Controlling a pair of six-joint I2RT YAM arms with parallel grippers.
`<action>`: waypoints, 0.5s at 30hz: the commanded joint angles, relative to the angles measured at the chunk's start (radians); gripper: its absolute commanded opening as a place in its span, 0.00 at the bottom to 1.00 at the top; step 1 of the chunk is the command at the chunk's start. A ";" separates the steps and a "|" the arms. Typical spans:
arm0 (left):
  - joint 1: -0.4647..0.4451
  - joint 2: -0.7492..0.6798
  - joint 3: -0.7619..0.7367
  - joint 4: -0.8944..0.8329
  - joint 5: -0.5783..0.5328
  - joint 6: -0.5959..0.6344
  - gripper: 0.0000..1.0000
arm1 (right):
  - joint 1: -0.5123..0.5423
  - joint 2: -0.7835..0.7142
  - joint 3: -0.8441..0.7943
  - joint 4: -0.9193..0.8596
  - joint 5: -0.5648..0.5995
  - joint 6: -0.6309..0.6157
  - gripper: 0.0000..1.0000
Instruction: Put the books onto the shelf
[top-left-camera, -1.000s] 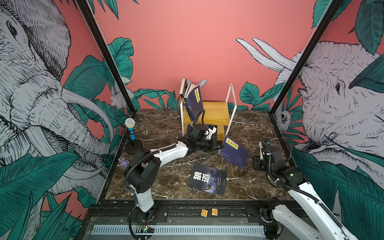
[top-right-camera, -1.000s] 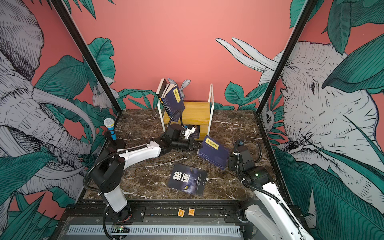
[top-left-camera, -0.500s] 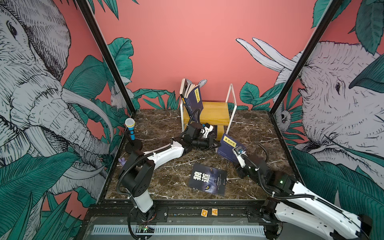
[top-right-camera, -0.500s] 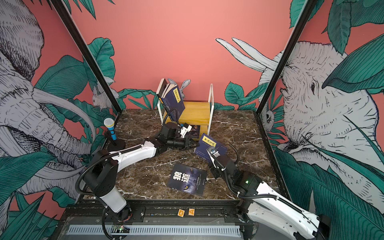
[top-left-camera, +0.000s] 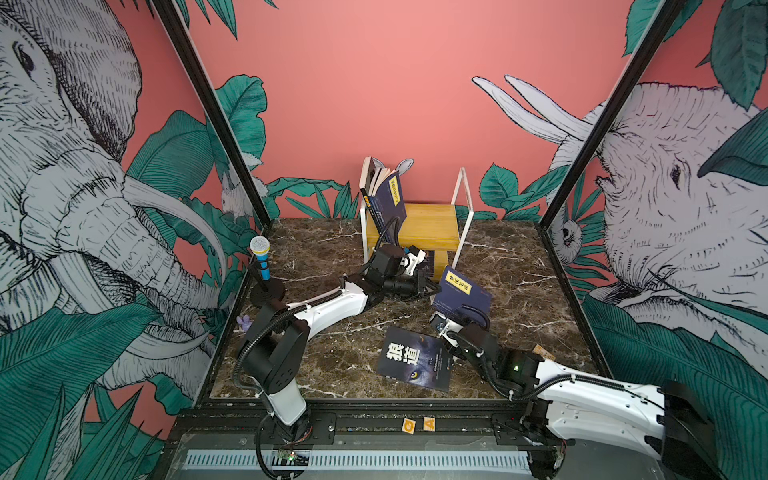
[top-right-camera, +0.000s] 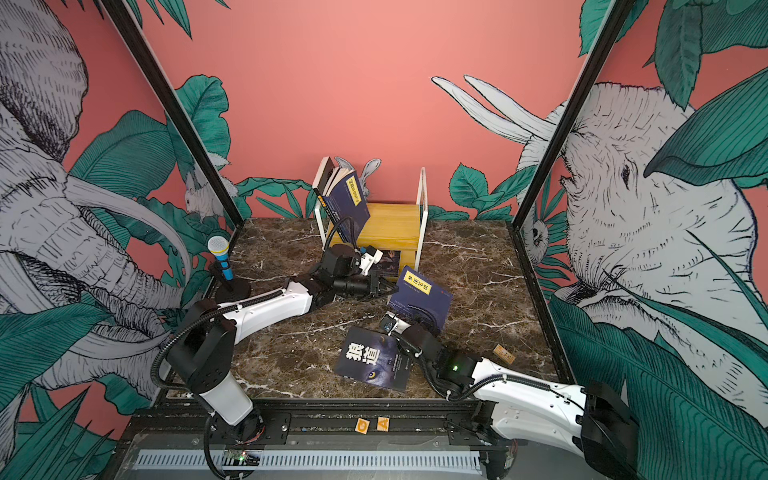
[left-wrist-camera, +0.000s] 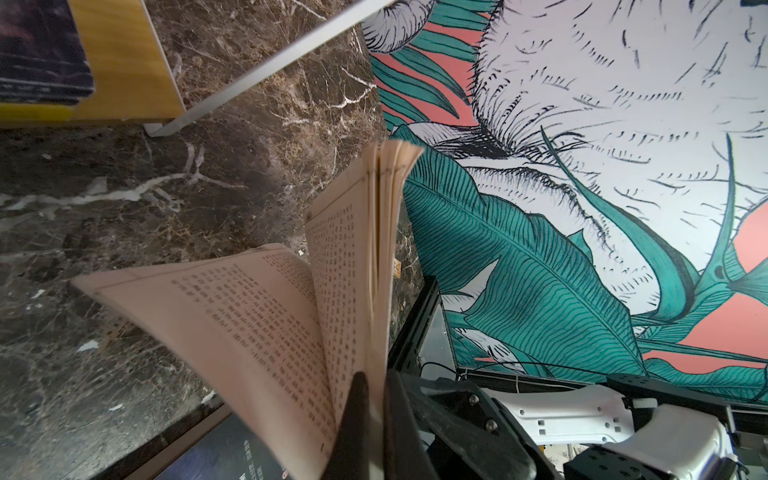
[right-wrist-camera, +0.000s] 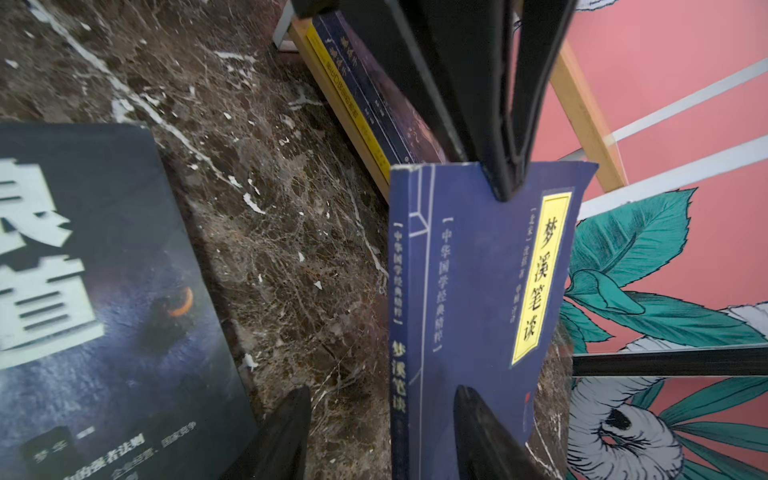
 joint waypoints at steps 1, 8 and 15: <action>-0.002 -0.020 -0.007 0.043 0.018 -0.004 0.00 | -0.024 0.036 -0.005 0.119 0.033 -0.028 0.56; -0.002 -0.022 -0.018 0.039 0.015 0.002 0.00 | -0.086 0.077 -0.024 0.195 0.003 -0.031 0.37; -0.002 -0.033 -0.028 0.032 0.000 0.018 0.00 | -0.090 0.068 -0.040 0.215 -0.012 -0.013 0.00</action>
